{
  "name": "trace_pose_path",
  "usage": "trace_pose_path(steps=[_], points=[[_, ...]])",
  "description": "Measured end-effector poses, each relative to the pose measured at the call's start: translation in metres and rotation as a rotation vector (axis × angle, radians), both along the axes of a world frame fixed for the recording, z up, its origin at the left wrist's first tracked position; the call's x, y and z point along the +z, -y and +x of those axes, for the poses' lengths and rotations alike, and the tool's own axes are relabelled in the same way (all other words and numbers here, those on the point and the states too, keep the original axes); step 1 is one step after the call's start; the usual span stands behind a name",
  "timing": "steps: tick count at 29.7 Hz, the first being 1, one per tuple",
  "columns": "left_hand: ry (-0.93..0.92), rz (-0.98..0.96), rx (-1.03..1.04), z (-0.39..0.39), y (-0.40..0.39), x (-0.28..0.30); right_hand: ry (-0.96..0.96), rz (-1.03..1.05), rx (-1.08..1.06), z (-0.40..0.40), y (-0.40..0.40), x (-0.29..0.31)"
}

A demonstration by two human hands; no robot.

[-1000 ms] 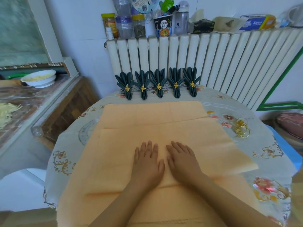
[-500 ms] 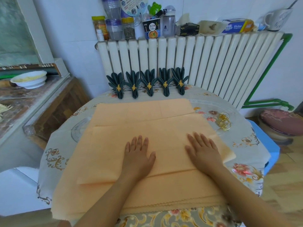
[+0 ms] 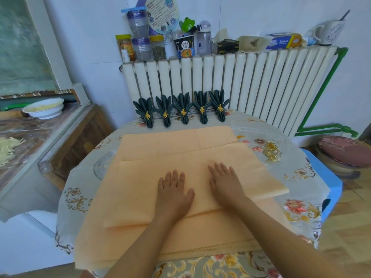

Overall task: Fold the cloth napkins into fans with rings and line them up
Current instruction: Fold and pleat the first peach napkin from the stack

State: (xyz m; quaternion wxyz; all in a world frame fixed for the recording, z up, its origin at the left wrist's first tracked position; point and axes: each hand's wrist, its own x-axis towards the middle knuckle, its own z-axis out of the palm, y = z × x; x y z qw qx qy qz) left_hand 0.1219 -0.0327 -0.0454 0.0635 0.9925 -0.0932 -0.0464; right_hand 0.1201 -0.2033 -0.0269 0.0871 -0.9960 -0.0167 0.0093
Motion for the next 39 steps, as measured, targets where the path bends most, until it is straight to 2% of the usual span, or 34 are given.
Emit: trace_pose_path(steps=[3, 10, 17, 23, 28, 31, 39], points=[[-0.002, -0.006, -0.013, -0.001, 0.000, 0.003, -0.007, 0.111, 0.056, 0.003, -0.031, -0.012], [0.008, -0.014, -0.066, 0.001, -0.026, 0.007, 0.047, 0.031, 0.058, 0.001, -0.041, -0.020], [-0.035, 0.032, 0.041, -0.004, -0.098, 0.006, 0.049, -0.013, 0.044, -0.002, -0.043, -0.019], [-0.010, -0.047, 0.082, -0.001, -0.101, 0.005, 0.063, -0.028, 0.033, 0.000, -0.045, -0.022], [0.113, -0.165, 0.388, 0.022, -0.117, 0.012, 0.077, -0.043, 0.020, 0.001, -0.048, -0.023], [0.066, -0.185, 0.525, 0.036, -0.126, 0.021, 0.080, -0.048, 0.012, -0.001, -0.046, -0.027], [0.058, -0.618, 0.754, 0.065, -0.142, 0.031, 0.111, -0.021, 0.005, 0.002, -0.047, -0.025]])
